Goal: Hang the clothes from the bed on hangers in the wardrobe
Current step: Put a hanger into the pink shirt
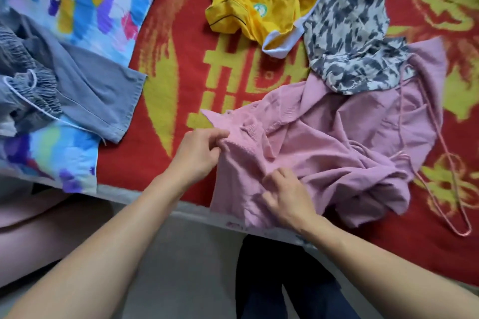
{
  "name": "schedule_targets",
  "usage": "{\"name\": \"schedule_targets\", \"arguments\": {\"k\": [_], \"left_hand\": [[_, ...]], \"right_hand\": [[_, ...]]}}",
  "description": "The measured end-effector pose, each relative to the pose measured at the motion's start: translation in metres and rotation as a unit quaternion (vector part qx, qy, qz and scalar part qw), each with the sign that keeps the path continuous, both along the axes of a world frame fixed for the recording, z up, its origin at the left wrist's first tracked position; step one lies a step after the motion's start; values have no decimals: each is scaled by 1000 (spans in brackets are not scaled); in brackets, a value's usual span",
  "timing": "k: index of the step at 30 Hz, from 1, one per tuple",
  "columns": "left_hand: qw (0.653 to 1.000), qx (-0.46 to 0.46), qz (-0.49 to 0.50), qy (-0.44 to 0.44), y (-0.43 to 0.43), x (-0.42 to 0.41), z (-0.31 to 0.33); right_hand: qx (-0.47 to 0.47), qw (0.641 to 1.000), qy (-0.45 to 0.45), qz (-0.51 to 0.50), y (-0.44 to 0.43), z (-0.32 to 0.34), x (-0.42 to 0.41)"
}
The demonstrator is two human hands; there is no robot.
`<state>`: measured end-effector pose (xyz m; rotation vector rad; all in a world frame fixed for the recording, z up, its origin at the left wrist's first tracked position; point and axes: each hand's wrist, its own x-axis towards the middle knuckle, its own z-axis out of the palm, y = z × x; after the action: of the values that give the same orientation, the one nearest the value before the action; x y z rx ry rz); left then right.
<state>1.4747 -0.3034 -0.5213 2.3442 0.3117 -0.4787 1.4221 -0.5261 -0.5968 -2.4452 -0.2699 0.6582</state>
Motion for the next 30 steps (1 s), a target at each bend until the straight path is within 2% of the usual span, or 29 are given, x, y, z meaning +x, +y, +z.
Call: {"name": "schedule_targets", "arguments": {"k": [3, 6, 9, 12, 14, 16, 18, 19, 20, 21, 22, 23, 24, 26, 27, 29, 30], "left_hand": [[984, 97, -131, -65, -9, 22, 19], [973, 107, -179, -103, -21, 40, 43], [952, 134, -239, -136, -24, 51, 55], [938, 153, -269, -158, -23, 65, 70], [952, 84, -244, -163, -34, 73, 88], [968, -36, -199, -151, -57, 77, 116], [970, -139, -137, -146, -86, 83, 148], [966, -179, -107, -152, -101, 86, 167], [960, -213, -81, -160, -114, 89, 187], [954, -242, -61, -168, -125, 92, 205], [949, -257, -52, -177, -135, 95, 226], [946, -256, -59, -191, -142, 98, 245], [947, -230, -84, -208, -147, 101, 264], [947, -173, -157, -222, -153, 94, 300], [948, -147, -193, -205, -153, 90, 314], [949, -147, -247, -132, -152, 81, 337], [942, -162, -277, -100, -152, 66, 353]], "right_hand": [[-54, 994, 97, 1, 20, 0, -20], [-80, 979, 142, -126, 37, 0, -5], [59, 949, 155, -268, 24, 15, 20], [191, 888, 148, -391, -19, 55, 43], [227, 856, 143, -443, -54, 94, 57], [262, 842, 111, -459, -85, 144, 69], [330, 810, 106, -472, -110, 203, 76], [352, 814, 101, -450, -120, 232, 77], [356, 837, 91, -405, -129, 262, 75], [329, 874, 69, -350, -136, 291, 72], [264, 919, 35, -290, -143, 318, 68], [159, 959, -6, -233, -148, 340, 62], [27, 981, -49, -186, -152, 360, 54], [-171, 965, -144, -136, -164, 387, 32], [-215, 954, -167, -128, -168, 395, 26], [-223, 945, -198, -137, -178, 402, 19], [-193, 946, -214, -147, -186, 411, 8]]}}
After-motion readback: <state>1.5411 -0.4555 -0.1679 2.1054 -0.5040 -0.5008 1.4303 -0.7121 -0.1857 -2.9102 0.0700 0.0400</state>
